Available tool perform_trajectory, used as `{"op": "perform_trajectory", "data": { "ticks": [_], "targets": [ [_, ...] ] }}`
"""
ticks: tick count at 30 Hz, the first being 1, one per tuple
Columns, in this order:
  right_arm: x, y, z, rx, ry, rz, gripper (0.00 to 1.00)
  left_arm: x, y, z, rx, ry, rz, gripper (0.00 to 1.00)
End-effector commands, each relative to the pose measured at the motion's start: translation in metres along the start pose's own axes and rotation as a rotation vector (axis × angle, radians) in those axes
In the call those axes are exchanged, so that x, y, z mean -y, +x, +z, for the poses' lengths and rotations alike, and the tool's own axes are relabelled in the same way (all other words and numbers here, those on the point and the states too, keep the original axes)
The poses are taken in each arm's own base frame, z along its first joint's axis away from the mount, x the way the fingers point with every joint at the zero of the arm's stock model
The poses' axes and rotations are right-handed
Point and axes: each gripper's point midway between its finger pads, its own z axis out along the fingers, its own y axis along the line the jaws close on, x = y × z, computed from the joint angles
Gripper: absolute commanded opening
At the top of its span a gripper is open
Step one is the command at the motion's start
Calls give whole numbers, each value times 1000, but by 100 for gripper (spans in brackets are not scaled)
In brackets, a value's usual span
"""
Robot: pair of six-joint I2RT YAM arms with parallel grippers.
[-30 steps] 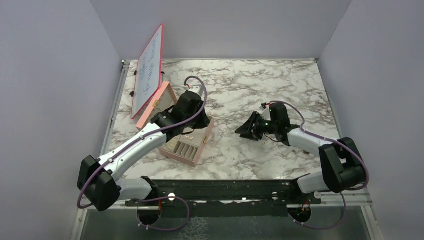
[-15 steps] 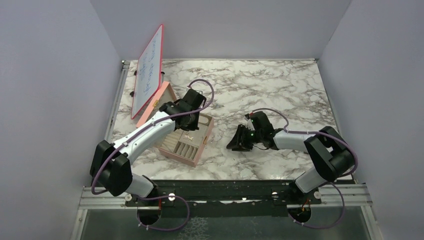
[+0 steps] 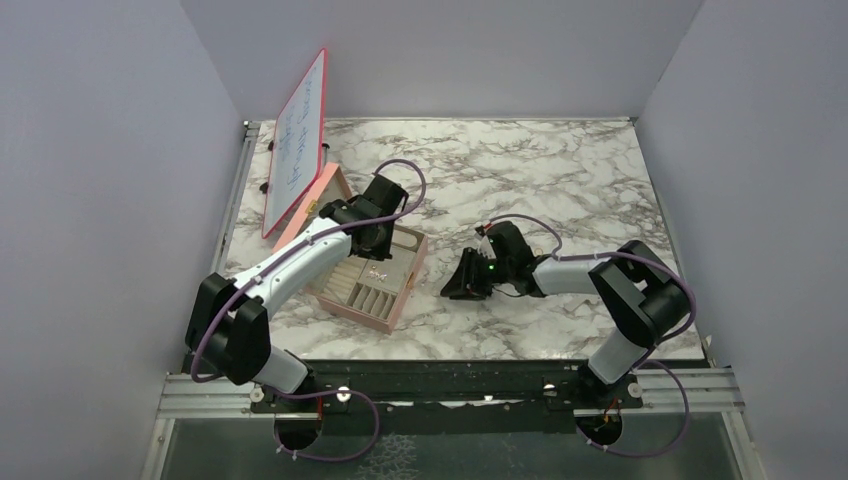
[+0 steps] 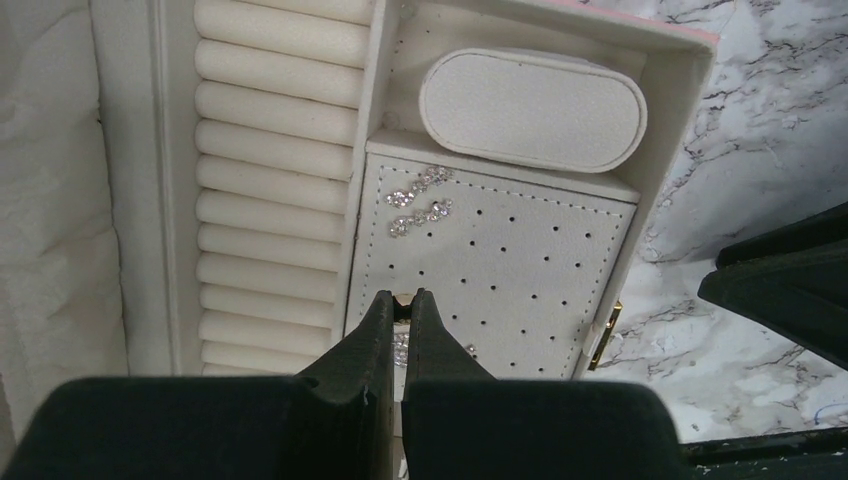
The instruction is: Organize the mixed jewelry
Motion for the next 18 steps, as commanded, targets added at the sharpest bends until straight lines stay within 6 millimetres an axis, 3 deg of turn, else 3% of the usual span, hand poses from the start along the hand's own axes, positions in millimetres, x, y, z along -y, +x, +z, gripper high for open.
{"op": "perform_trajectory", "data": {
  "ticks": [1,18],
  "targets": [
    [12,0,6,0,56,-7,38,-4,-11,4,31,-6,-5,0],
    [16,0,9,-17,85,6,36,-10,-7,22,40,-10,-32,0]
  ]
}}
